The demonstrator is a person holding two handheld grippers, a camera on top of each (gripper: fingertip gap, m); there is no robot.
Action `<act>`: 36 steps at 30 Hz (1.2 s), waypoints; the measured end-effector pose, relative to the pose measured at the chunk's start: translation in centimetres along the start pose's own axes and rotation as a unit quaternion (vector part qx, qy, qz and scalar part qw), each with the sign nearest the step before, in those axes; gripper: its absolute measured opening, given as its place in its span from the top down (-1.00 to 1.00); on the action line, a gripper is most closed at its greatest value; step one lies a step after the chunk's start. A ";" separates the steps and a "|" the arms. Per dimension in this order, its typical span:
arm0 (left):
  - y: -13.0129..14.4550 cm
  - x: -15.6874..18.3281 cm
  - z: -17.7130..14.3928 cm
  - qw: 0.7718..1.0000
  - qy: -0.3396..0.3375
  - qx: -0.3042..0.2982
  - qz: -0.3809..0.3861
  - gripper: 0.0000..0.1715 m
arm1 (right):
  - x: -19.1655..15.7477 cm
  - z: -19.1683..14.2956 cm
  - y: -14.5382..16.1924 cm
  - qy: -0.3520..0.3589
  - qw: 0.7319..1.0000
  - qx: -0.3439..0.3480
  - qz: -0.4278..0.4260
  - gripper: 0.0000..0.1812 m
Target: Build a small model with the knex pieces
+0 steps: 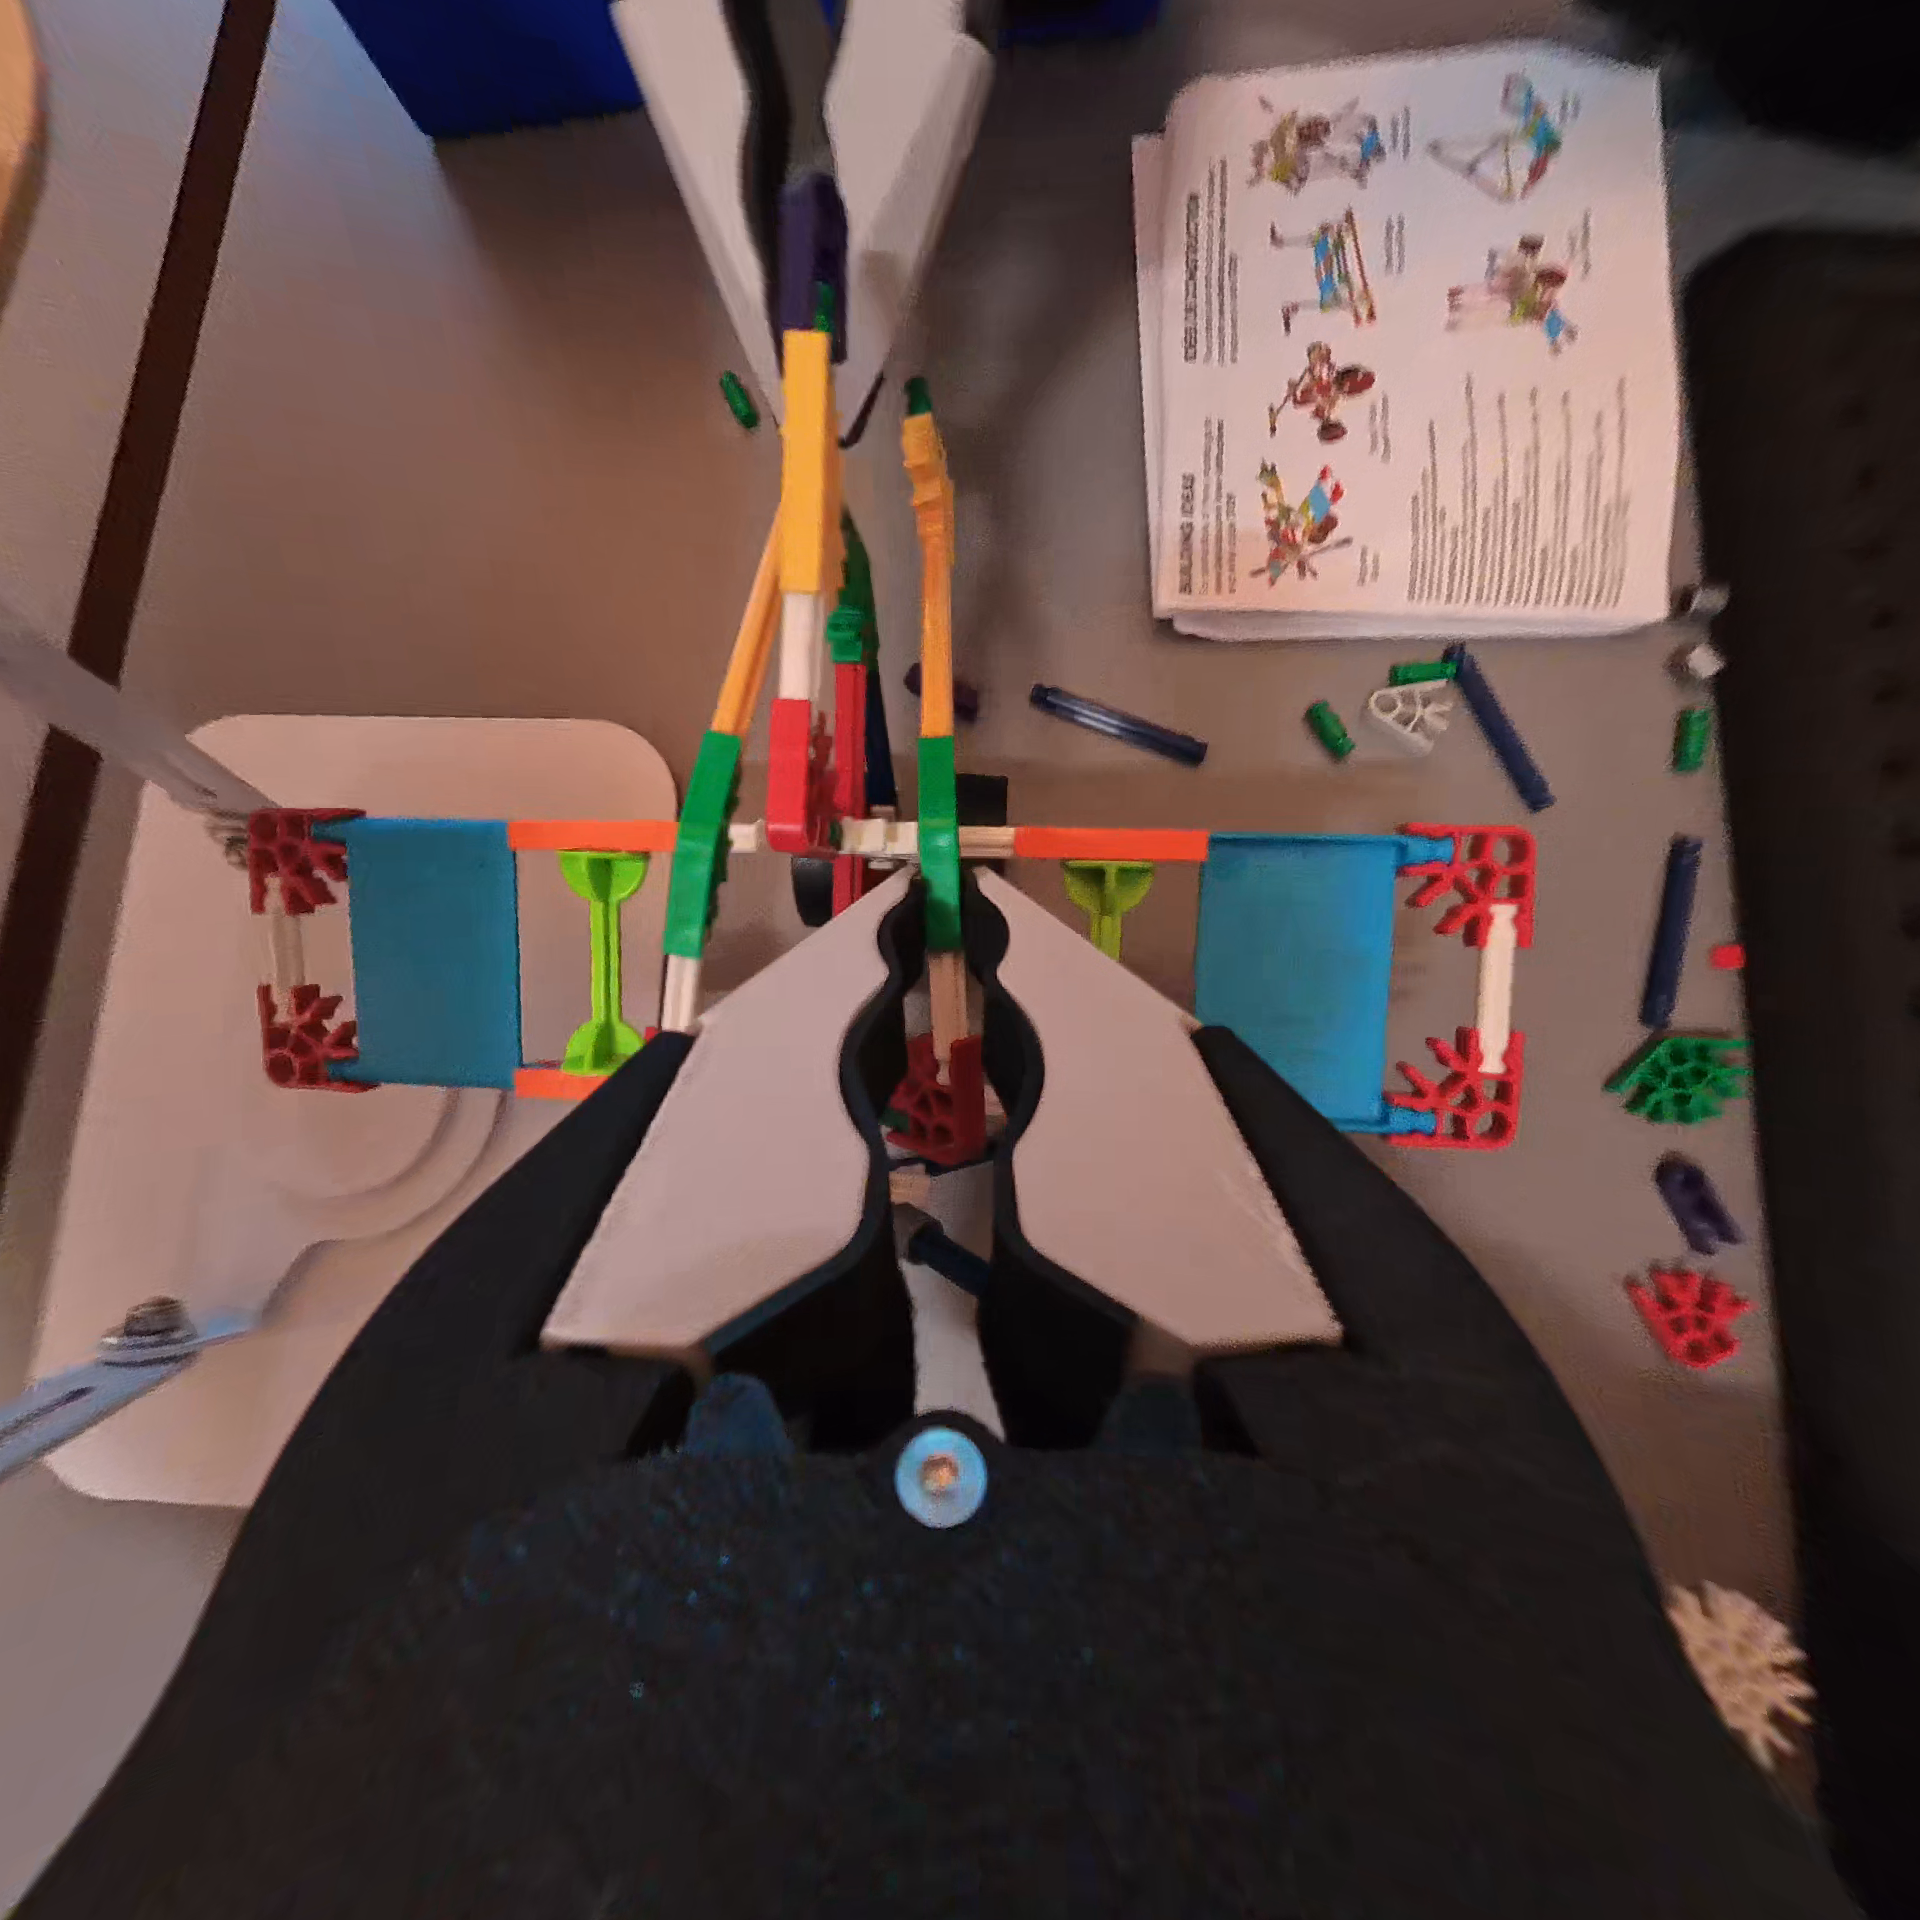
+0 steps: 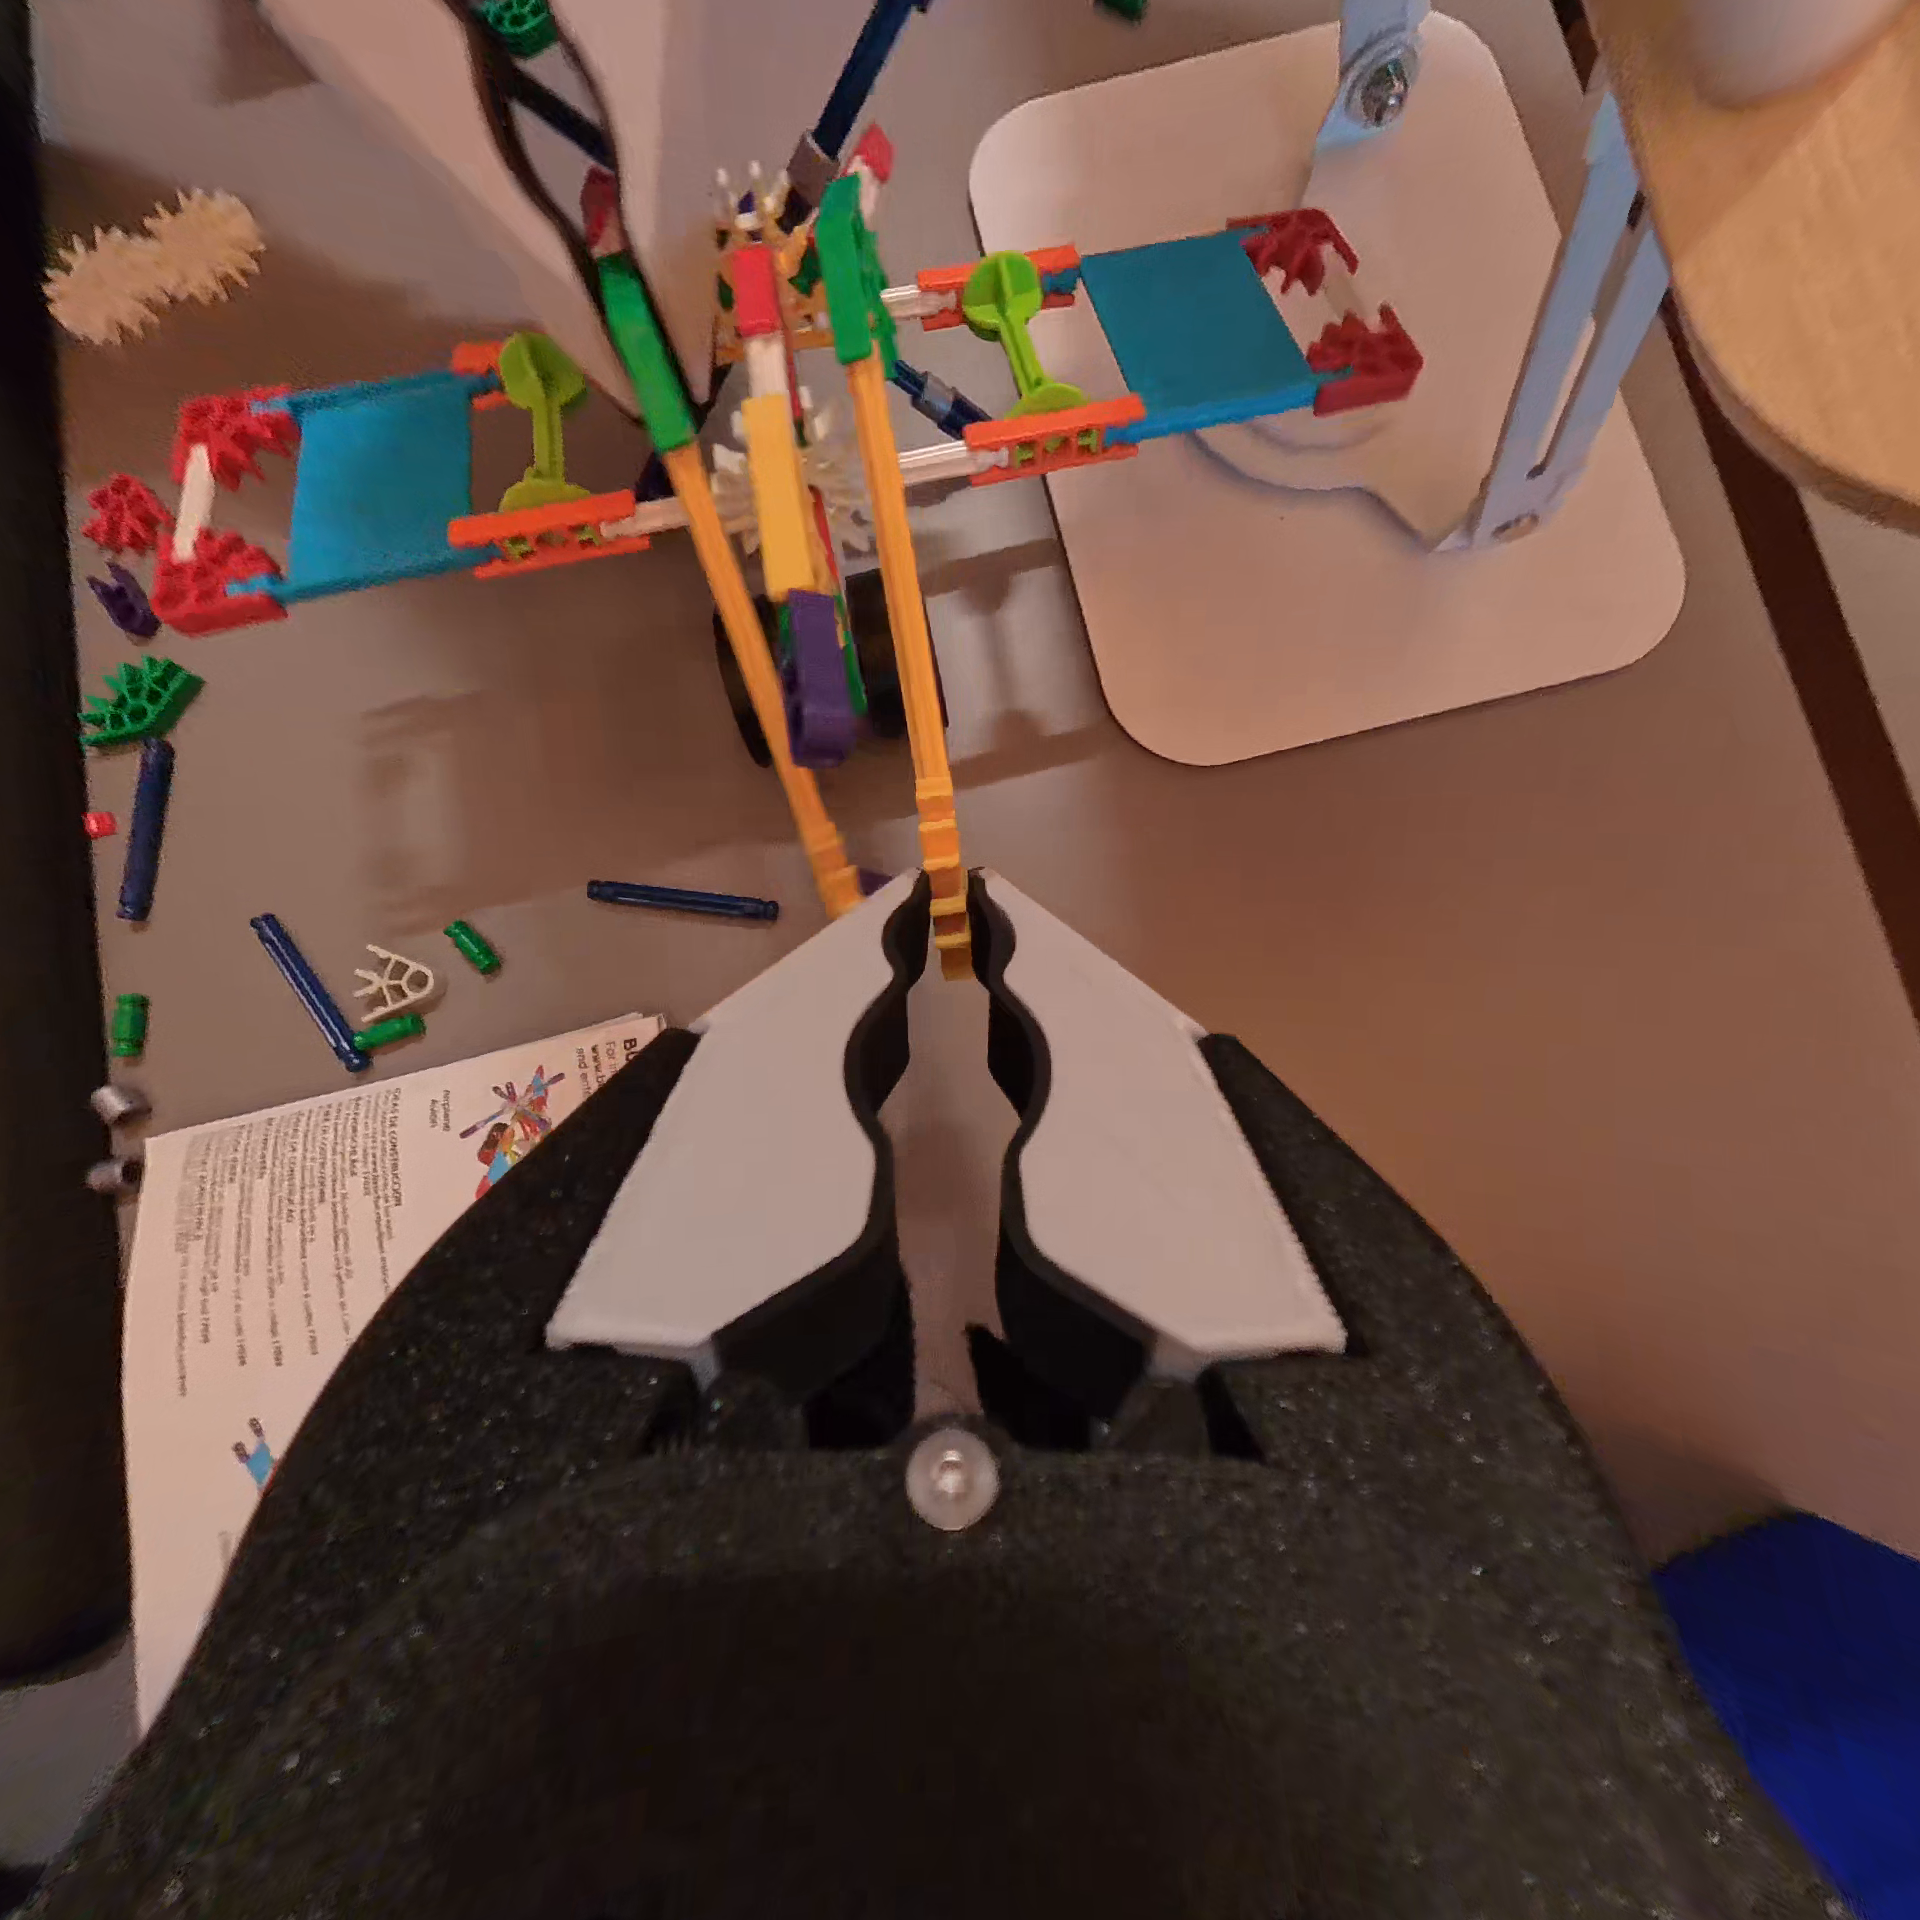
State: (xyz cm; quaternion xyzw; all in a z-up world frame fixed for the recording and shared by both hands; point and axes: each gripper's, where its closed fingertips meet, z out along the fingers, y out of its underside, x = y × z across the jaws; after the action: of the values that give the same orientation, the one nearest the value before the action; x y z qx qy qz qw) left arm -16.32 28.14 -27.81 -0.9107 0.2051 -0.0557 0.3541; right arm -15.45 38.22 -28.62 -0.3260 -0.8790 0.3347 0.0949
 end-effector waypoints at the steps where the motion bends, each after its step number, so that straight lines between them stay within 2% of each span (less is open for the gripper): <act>1: 0.1 -0.1 0.1 1.000 -0.010 -0.008 0.011 0.94 | 0.0 0.1 0.0 -0.003 1.000 0.000 0.006 0.93; 4: 0.1 0.1 0.0 0.998 -0.026 -0.019 0.055 0.94 | 0.3 0.1 0.1 -0.002 1.000 -0.001 0.019 0.93; 6: 0.1 0.2 -0.3 0.998 -0.021 -0.017 0.055 0.92 | -0.1 0.0 0.0 -0.005 1.000 -0.001 0.006 0.93; 10: -2.4 0.4 -3.2 0.997 0.014 0.071 0.030 0.66 | -0.2 0.0 0.0 0.005 1.000 -0.010 -0.006 0.93; 12: -2.8 -1.2 -4.3 0.995 -0.008 0.098 0.007 0.66 | -0.2 0.0 -0.1 0.010 1.000 -0.012 -0.010 0.94; 15: -0.6 -3.6 -3.4 0.998 -0.038 0.045 -0.024 0.68 | -0.3 0.0 -0.1 0.016 1.000 -0.016 -0.017 0.94; 22: -0.6 -5.3 -2.0 0.997 -0.028 0.040 -0.064 0.99 | 0.0 0.0 0.0 0.026 0.999 -0.022 -0.025 0.94; 27: -0.8 -5.8 -1.7 0.996 -0.017 0.047 -0.076 0.94 | 0.5 0.2 0.5 0.037 0.999 -0.030 -0.024 0.93; 28: -0.8 -6.5 -1.8 0.995 -0.037 0.046 -0.078 0.87 | 0.6 0.1 0.4 0.037 0.999 -0.028 -0.023 0.94; 30: -1.1 -6.4 -1.9 0.995 -0.034 0.049 -0.074 0.78 | 0.4 0.0 0.3 0.035 0.999 -0.025 -0.024 0.93; 36: -1.4 -6.4 -1.2 0.996 -0.025 0.047 -0.076 0.88 | 0.9 0.3 0.8 0.045 0.998 -0.039 -0.023 0.93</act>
State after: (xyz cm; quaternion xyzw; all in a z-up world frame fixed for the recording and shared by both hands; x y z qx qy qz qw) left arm -21.97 30.93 -25.68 -0.9073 0.1234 -0.0695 0.3960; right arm -15.83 39.04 -29.44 -0.3241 -0.8934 0.2833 0.1289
